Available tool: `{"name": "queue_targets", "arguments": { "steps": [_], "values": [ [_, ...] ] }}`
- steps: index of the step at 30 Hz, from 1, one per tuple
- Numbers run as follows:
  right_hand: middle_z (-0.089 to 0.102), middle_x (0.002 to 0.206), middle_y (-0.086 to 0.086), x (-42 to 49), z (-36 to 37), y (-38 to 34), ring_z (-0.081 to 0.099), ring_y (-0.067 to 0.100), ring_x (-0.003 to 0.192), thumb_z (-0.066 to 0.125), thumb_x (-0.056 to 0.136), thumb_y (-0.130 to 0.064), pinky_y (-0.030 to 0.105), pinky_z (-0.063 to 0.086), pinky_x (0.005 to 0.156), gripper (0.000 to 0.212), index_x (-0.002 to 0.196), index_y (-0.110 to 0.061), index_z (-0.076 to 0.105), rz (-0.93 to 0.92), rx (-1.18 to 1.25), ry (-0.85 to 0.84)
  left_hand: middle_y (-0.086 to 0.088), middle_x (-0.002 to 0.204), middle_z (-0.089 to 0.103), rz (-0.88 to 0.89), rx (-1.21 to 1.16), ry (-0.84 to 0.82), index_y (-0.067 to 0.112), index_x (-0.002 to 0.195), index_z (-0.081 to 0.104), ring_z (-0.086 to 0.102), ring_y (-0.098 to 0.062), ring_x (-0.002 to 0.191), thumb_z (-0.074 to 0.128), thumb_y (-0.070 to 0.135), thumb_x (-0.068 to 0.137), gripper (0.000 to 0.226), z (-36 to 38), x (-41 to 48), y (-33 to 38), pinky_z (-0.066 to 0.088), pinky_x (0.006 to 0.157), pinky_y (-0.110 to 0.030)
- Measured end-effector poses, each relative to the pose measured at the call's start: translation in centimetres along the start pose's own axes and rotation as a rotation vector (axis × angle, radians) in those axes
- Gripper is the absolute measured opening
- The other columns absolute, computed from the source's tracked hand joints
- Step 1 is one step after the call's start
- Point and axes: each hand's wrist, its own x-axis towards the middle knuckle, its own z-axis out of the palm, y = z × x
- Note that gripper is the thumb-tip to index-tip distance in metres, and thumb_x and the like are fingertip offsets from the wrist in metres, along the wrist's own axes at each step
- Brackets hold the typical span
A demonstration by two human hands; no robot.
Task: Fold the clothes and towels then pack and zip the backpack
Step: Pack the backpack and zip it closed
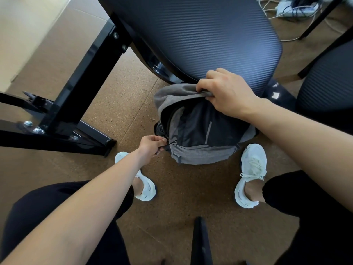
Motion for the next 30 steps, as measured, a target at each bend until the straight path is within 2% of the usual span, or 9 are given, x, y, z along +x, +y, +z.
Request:
{"name": "queue_targets", "arguments": {
  "steps": [7, 9, 12, 15, 18, 21, 25, 28, 30],
  "values": [
    [0.058, 0.103, 0.007, 0.2, 0.0, -0.1, 0.054, 0.033, 0.098, 0.067, 0.089, -0.010, 0.037, 0.039, 0.069, 0.025, 0.112, -0.019, 0.065, 0.001, 0.000, -0.007, -0.015, 0.089, 0.077, 0.036, 0.054, 0.028, 0.007, 0.088, 0.077, 0.058, -0.018, 0.069, 0.081, 0.020, 0.089, 0.014, -1.4, -0.4, 0.3, 0.047, 0.063, -0.028],
    [0.058, 0.102, 0.007, 0.2, 0.0, -0.2, 0.054, 0.032, 0.097, 0.067, 0.089, -0.009, 0.036, 0.037, 0.068, 0.024, 0.111, -0.018, 0.065, 0.002, -0.004, -0.013, -0.018, 0.087, 0.074, 0.027, 0.019, 0.002, 0.006, 0.084, 0.076, 0.056, -0.022, 0.073, 0.079, 0.016, 0.091, 0.012, -1.4, -0.8, 0.7, 0.045, 0.065, -0.029],
    [0.058, 0.101, 0.007, 0.2, -0.1, -0.3, 0.054, 0.032, 0.095, 0.068, 0.088, -0.009, 0.036, 0.039, 0.067, 0.024, 0.110, -0.019, 0.065, 0.001, -0.010, -0.011, -0.010, 0.080, 0.071, 0.060, 0.039, 0.001, 0.009, 0.084, 0.075, 0.051, -0.016, 0.065, 0.074, 0.012, 0.094, 0.010, -1.2, -1.5, 1.8, 0.041, 0.055, -0.021],
    [0.058, 0.101, 0.007, 0.2, -0.3, -0.6, 0.055, 0.032, 0.096, 0.068, 0.088, -0.010, 0.040, 0.045, 0.068, 0.023, 0.109, -0.019, 0.065, 0.010, -0.001, -0.018, -0.008, 0.080, 0.063, 0.090, -0.036, -0.019, 0.012, 0.084, 0.074, 0.045, -0.014, 0.062, 0.070, 0.006, 0.094, 0.013, -1.1, -2.8, 3.2, 0.036, 0.055, -0.023],
    [0.057, 0.101, 0.006, 0.4, -0.5, -0.7, 0.055, 0.032, 0.096, 0.069, 0.088, -0.011, 0.046, 0.052, 0.071, 0.022, 0.108, -0.020, 0.064, 0.017, 0.013, -0.033, -0.001, 0.078, 0.066, 0.132, -0.153, -0.028, 0.014, 0.088, 0.072, 0.050, -0.010, 0.065, 0.066, 0.010, 0.098, 0.013, -1.0, -5.3, 5.3, 0.041, 0.059, -0.020],
    [0.056, 0.099, 0.004, 0.5, -0.6, -0.8, 0.056, 0.031, 0.095, 0.069, 0.087, -0.012, 0.044, 0.051, 0.071, 0.022, 0.107, -0.021, 0.064, 0.010, 0.025, -0.057, 0.004, 0.079, 0.067, 0.233, -0.241, -0.059, 0.013, 0.096, 0.074, 0.055, -0.006, 0.068, 0.065, 0.014, 0.099, 0.009, -1.5, -8.5, 7.5, 0.046, 0.063, -0.018],
    [0.057, 0.102, 0.003, 0.2, -1.1, -1.6, 0.056, 0.029, 0.098, 0.074, 0.087, -0.020, 0.043, 0.050, 0.075, 0.028, 0.114, -0.021, 0.066, -0.016, 0.059, -0.104, 0.006, 0.079, 0.070, 0.343, -0.188, -0.064, 0.013, 0.100, 0.077, 0.057, -0.006, 0.072, 0.066, 0.015, 0.099, 0.012, -2.5, -11.3, 9.1, 0.047, 0.064, -0.019],
    [0.055, 0.103, 0.004, -0.5, -1.9, -3.0, 0.052, 0.026, 0.095, 0.081, 0.080, -0.030, 0.043, 0.049, 0.079, 0.046, 0.121, -0.019, 0.064, -0.002, 0.103, -0.028, 0.006, 0.081, 0.075, 0.364, -0.098, -0.048, 0.016, 0.099, 0.078, 0.060, -0.008, 0.075, 0.066, 0.012, 0.099, 0.013, -3.1, -12.1, 9.8, 0.049, 0.062, -0.020],
    [0.055, 0.100, 0.001, -1.5, -2.5, -4.6, 0.052, 0.024, 0.093, 0.081, 0.080, -0.035, 0.039, 0.048, 0.078, 0.042, 0.115, -0.018, 0.066, 0.021, 0.168, 0.084, 0.005, 0.079, 0.077, 0.384, -0.006, -0.040, 0.019, 0.094, 0.079, 0.063, -0.009, 0.075, 0.069, 0.012, 0.097, 0.013, -3.6, -12.3, 10.4, 0.051, 0.061, -0.019]
  ]
}}
